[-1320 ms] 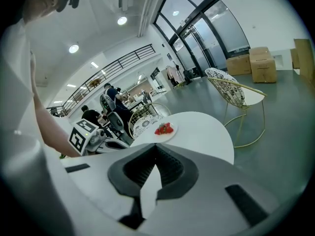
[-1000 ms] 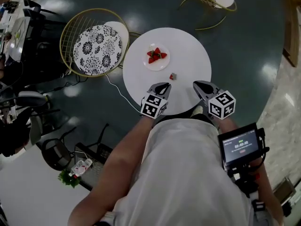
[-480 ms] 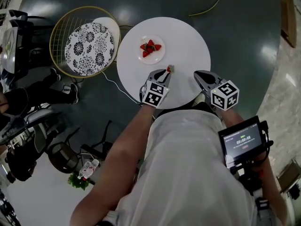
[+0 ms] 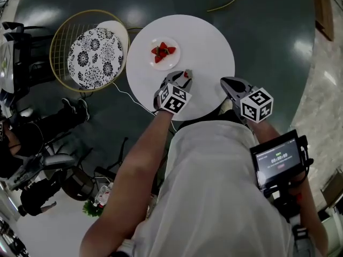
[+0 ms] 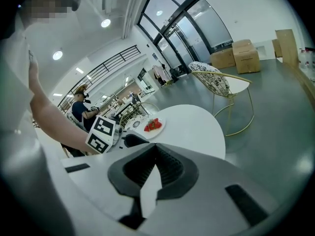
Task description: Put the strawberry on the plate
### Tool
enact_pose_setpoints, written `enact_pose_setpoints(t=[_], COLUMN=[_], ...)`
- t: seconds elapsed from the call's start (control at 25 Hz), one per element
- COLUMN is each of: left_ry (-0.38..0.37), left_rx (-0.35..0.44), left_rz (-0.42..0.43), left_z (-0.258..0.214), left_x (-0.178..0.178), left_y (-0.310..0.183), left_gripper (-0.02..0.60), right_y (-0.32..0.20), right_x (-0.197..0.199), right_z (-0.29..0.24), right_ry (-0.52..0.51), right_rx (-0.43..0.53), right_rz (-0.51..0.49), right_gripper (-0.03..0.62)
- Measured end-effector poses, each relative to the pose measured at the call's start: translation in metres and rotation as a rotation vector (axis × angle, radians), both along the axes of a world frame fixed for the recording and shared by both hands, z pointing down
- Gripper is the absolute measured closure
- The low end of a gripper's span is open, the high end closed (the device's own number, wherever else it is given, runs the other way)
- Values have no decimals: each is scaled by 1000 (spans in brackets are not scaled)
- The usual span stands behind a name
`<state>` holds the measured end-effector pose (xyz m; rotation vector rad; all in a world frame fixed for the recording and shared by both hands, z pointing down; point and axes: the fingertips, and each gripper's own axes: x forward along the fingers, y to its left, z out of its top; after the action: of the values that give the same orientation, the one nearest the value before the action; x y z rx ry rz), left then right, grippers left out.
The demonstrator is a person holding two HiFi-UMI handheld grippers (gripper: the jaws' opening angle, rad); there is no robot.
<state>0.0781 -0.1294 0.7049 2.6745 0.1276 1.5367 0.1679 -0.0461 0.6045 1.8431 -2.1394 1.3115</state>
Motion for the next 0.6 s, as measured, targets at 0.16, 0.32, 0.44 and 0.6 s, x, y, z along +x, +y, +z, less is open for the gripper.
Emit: enact_pose_setpoints(t=[0.16,0.32,0.44,0.6], left_ry=[-27,-30,-28,-16], left_rx=[37,37,34,20], left_rz=[30,44,33,11], left_z=[6,8,9,5], left_x=[2,7,9,9], left_y=[-4,-4,-4,-4], left_gripper=[431,433,434,437], right_y=[10,13,15,14], right_x=[2,4,7,8], right_z=[5,7,8,6], right_ry=[-8,-14,-14,-13], right_rx=[-9,-14,-11,-12], right_rz=[28,47,53,49], right_gripper=[586,586,586,586])
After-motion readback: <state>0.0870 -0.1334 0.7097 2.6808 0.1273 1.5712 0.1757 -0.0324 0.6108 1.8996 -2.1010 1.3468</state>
